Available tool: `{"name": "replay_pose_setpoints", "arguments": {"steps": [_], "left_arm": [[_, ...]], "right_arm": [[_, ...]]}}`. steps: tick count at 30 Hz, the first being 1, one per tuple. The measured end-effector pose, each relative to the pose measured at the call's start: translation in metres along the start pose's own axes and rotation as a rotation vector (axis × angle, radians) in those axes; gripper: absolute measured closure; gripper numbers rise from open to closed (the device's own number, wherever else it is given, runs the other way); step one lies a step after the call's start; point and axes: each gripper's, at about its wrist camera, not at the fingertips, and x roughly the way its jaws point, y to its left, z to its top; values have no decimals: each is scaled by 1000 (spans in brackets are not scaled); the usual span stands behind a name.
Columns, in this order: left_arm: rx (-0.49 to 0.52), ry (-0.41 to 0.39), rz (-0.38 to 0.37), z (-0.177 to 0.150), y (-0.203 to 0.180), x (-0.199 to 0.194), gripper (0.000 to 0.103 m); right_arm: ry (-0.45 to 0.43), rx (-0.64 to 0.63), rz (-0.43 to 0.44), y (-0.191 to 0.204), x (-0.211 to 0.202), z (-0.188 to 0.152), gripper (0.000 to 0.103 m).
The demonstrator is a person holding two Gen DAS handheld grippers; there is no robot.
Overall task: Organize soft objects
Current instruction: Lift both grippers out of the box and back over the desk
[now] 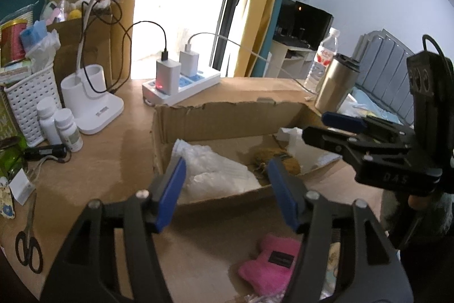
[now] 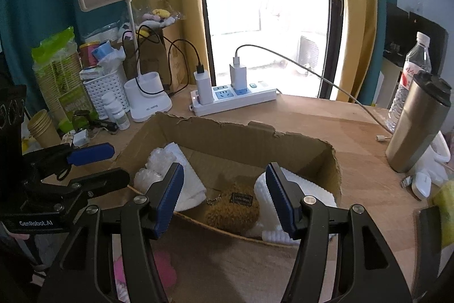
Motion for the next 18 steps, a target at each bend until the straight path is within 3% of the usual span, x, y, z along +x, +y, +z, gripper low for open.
{"name": "replay_pose_setpoints", "arguments": {"steps": [15, 18], "left_arm": [[20, -30, 8, -11, -16, -27, 40], [23, -38, 12, -13, -19, -33, 40]], "right_arm": [[-35, 2, -17, 6, -35, -14, 39], [-39, 2, -19, 6, -41, -18, 32]]}}
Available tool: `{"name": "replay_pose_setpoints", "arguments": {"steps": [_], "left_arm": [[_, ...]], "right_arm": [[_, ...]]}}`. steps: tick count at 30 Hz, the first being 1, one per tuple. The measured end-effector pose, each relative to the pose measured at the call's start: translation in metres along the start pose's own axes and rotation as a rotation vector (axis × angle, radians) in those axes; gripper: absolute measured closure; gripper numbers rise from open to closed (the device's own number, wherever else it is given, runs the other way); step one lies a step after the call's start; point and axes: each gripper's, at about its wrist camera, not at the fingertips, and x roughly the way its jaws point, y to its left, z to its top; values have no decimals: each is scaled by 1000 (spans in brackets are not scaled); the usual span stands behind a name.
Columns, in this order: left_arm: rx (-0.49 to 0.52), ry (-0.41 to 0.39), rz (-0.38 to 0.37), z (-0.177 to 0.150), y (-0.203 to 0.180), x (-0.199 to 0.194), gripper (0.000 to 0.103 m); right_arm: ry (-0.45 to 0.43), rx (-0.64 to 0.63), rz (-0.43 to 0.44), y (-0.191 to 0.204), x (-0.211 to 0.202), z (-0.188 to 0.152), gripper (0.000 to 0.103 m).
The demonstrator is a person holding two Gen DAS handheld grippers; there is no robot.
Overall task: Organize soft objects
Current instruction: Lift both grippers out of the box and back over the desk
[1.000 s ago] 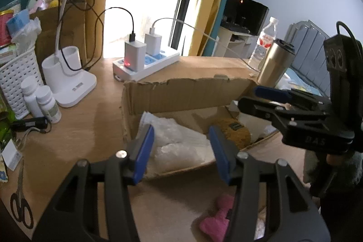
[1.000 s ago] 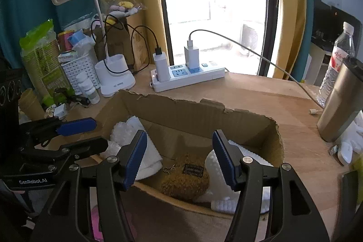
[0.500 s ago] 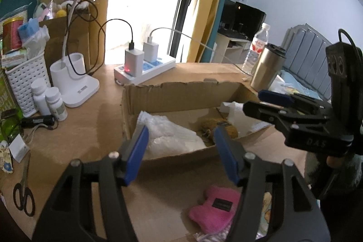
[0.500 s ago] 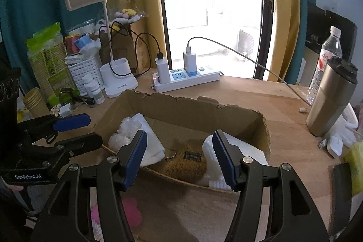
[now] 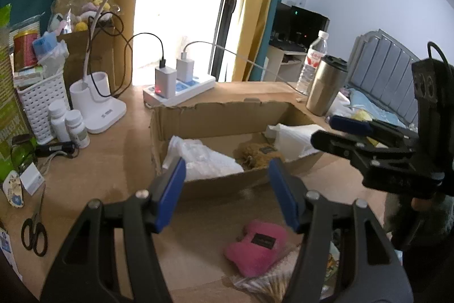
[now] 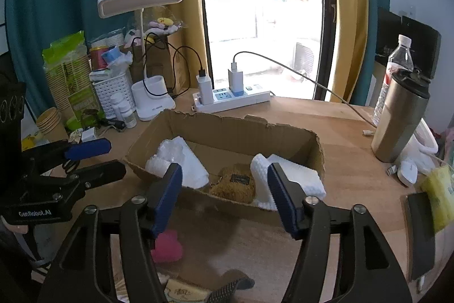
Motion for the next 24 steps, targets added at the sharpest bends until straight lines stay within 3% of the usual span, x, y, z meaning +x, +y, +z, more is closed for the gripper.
{"name": "replay_pose_setpoints", "arguments": {"steps": [10, 12, 24], "left_arm": [[12, -9, 0, -9, -13, -15, 39], [11, -10, -7, -11, -16, -18, 27], [24, -1, -19, -26, -33, -29, 27]], "right_arm": [[-19, 6, -12, -1, -23, -13, 29], [-18, 7, -17, -1, -27, -17, 29], [-17, 35, -39, -9, -50, -44, 29]]}}
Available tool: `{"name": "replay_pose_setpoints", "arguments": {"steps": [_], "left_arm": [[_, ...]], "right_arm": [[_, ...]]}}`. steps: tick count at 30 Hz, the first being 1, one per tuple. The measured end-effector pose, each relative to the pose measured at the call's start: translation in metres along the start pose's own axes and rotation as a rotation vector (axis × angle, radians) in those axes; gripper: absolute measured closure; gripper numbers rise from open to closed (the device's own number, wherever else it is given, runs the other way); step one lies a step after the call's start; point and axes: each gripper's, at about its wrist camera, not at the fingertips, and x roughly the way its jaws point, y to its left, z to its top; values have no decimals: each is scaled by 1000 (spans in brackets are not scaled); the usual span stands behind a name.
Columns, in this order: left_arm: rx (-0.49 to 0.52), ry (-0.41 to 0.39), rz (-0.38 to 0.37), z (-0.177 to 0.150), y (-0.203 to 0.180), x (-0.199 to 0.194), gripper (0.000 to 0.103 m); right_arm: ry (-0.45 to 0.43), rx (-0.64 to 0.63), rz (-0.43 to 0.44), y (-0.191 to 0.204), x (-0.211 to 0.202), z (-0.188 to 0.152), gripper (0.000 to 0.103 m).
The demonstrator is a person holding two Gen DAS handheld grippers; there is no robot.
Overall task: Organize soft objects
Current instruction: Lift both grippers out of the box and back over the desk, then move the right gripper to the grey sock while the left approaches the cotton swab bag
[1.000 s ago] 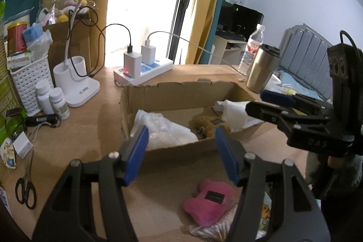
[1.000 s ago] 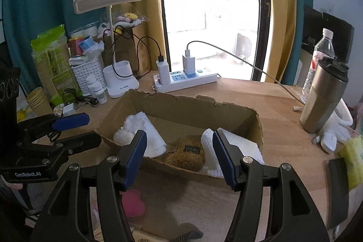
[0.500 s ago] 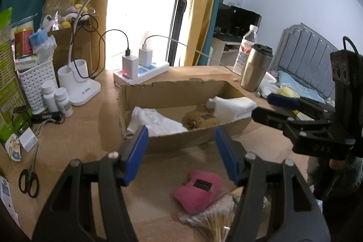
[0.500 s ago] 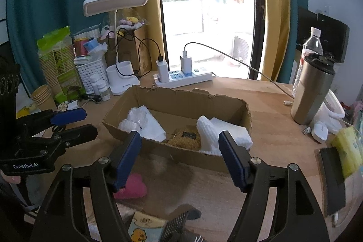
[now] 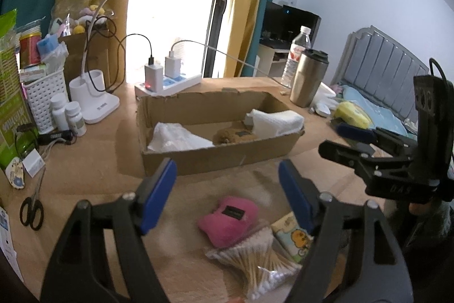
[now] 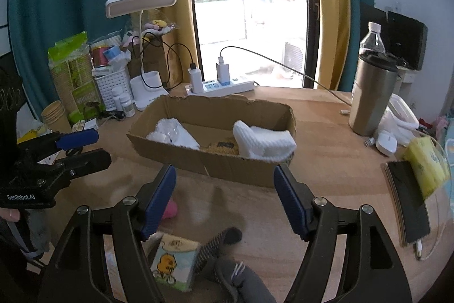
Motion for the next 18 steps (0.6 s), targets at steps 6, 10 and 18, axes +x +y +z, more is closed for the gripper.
{"name": "replay_pose_setpoints", "arguments": {"steps": [6, 10, 18], "left_arm": [[16, 28, -1, -11, -12, 1, 27], [23, 44, 2, -18, -18, 2, 27], [21, 77, 5, -31, -29, 9, 27]], "right_arm": [[10, 17, 1, -6, -7, -19, 29], [21, 32, 5, -9, -8, -31, 29], [41, 58, 9, -18, -8, -52, 29]]}}
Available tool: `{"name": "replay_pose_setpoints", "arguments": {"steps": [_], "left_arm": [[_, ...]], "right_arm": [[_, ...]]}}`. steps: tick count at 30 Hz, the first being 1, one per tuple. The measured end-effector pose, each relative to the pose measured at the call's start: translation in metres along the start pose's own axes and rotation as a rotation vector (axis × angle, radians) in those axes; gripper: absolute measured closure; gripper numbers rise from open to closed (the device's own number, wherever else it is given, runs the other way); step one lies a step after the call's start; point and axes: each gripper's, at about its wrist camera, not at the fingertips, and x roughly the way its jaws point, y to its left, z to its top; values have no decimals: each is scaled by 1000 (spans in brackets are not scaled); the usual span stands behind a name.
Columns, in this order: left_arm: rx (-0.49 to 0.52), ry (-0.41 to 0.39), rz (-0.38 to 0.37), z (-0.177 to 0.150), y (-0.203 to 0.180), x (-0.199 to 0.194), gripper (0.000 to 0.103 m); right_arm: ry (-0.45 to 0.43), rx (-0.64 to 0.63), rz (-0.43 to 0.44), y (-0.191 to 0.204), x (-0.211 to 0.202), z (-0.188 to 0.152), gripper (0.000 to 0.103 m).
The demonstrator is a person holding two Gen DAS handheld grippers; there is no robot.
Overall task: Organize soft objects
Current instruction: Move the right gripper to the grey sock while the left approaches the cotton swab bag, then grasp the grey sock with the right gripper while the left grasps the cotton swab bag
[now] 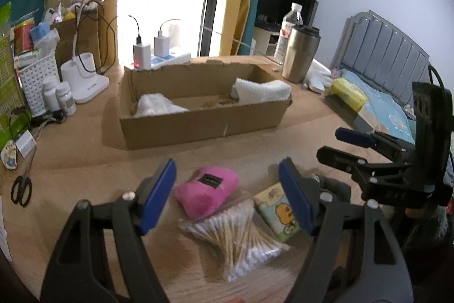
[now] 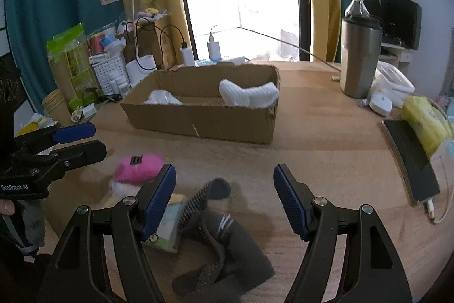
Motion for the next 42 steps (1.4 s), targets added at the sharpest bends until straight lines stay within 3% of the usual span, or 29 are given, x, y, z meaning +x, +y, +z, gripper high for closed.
{"name": "replay_pose_setpoints", "arguments": {"steps": [21, 36, 42], "left_arm": [[6, 170, 56, -36, -17, 38, 27], [15, 213, 116, -45, -14, 44, 27], [30, 216, 109, -47, -13, 44, 32]], "right_arm": [[94, -9, 28, -11, 13, -47, 30], [94, -26, 42, -9, 17, -56, 66], [63, -21, 33, -14, 12, -51, 69]]}}
